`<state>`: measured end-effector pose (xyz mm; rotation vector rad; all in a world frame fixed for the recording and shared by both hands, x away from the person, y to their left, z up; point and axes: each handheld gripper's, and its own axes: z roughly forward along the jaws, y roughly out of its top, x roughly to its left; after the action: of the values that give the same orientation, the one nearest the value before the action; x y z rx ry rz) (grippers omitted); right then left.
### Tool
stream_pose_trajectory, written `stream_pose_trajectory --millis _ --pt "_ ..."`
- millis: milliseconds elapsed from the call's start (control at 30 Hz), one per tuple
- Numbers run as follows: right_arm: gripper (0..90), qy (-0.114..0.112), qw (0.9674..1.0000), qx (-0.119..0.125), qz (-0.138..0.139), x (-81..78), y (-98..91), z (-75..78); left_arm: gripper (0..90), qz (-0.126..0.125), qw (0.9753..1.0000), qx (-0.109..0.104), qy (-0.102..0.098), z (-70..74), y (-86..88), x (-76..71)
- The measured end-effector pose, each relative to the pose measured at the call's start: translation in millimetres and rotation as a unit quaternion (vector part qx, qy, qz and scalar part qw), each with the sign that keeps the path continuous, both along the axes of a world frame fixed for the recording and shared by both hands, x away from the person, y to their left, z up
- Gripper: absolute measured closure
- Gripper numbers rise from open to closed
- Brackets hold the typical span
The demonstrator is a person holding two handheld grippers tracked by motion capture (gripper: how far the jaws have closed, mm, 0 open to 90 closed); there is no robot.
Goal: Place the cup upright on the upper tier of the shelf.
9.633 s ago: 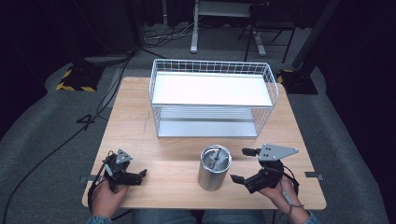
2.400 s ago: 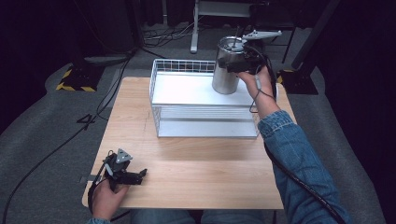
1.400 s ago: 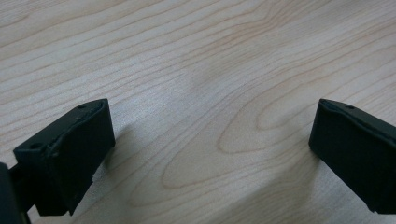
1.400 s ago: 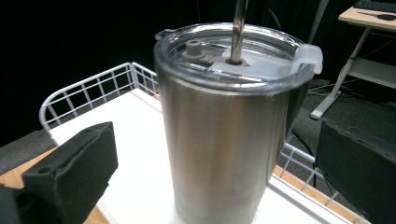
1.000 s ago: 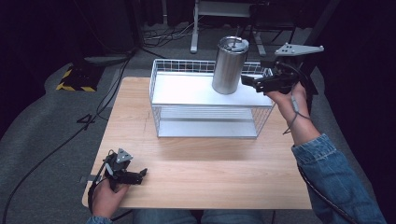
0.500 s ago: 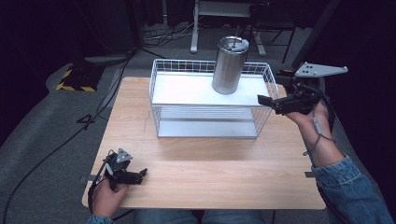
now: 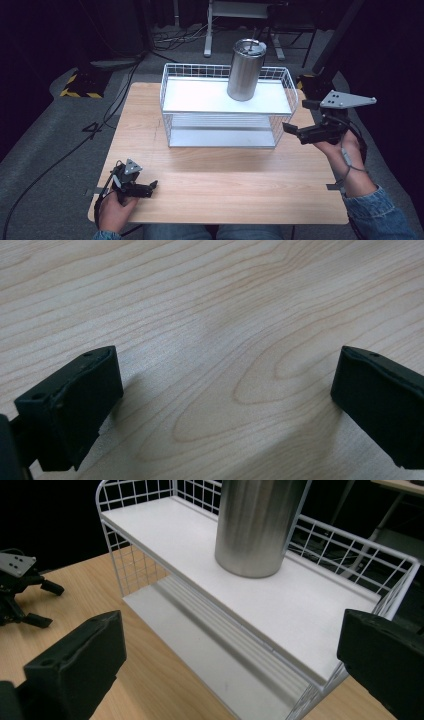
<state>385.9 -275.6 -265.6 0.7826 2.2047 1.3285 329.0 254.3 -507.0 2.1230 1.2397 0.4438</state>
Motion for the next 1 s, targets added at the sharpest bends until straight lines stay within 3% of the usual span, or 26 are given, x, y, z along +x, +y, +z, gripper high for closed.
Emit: stream_pose_trajectory --millis 233,733,800,833,933,1000 --pt "0.0 0.031 0.9995 -0.004 0.003 -5.7 -4.3 -34.3 0.6 0.000 1.0000 0.000 0.000 0.0 0.0 0.0" --pt "0.0 0.058 0.9983 -0.001 -0.001 -13.8 -14.1 -100.5 0.6 0.000 1.0000 0.000 0.000 0.0 0.0 0.0" --pt "0.0 0.059 0.9982 0.000 -0.002 -14.2 -14.5 -104.0 0.6 0.000 1.0000 0.000 0.000 0.0 0.0 0.0" --pt "0.0 0.064 0.9979 0.003 -0.007 -15.0 -15.3 -115.2 0.6 0.000 1.0000 0.000 0.000 0.0 0.0 0.0" --pt "0.0 0.069 0.9976 0.002 -0.011 -15.6 -15.7 -125.3 0.6 0.000 1.0000 0.000 0.000 0.0 0.0 0.0" --pt "0.1 0.074 0.9971 -0.007 -0.016 -16.8 -15.8 -140.0 0.6 0.000 1.0000 0.000 0.000 0.0 0.0 0.0"
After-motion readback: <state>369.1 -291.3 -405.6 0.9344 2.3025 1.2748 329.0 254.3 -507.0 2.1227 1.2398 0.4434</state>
